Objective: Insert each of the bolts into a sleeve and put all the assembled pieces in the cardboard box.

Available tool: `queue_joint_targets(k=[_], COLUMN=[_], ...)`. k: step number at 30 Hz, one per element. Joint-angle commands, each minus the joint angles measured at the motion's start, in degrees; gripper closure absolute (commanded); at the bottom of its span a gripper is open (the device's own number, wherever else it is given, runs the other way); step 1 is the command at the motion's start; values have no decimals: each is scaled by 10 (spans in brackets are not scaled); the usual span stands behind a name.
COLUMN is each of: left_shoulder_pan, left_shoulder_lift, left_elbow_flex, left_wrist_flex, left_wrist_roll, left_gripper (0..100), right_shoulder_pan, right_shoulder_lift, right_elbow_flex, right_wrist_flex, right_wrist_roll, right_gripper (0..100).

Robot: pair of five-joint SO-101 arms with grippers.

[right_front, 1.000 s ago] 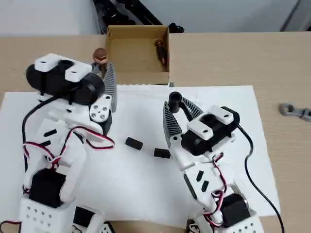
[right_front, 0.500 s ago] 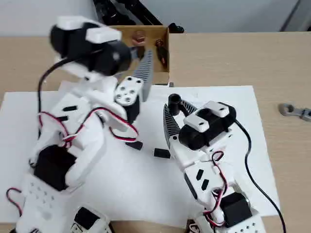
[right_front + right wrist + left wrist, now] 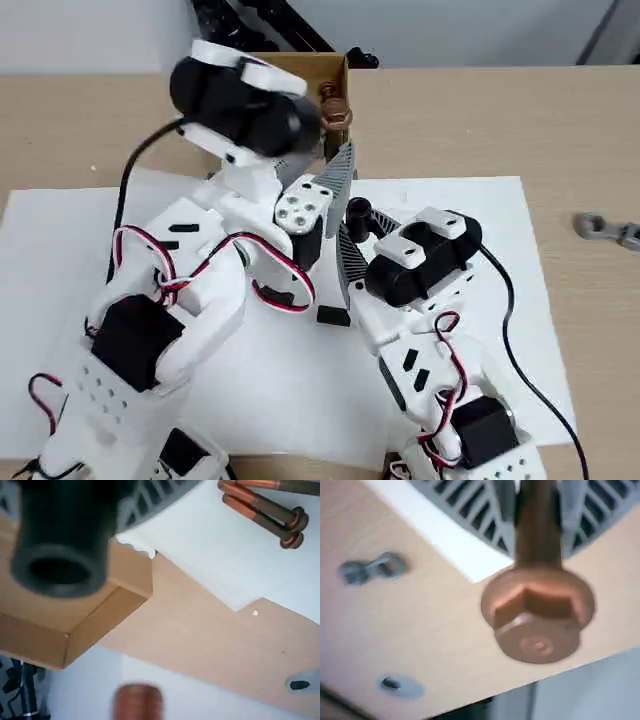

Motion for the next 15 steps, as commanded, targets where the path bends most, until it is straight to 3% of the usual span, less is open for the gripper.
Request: queue_joint_targets(k=[1, 15], left_shoulder_pan=[1, 2], left_shoulder_lift=[1, 3], left_elbow_flex=[-30, 34], left_wrist_flex=[-11, -84], left_wrist_roll=[32, 33], left_gripper=[994, 994], right_shoulder_pan=[0, 0], right_shoulder_lift=[-1, -1], right_elbow_flex=[-33, -36], right_wrist_flex=[0, -30], right_wrist_roll=[-7, -36], right_gripper=[995, 995])
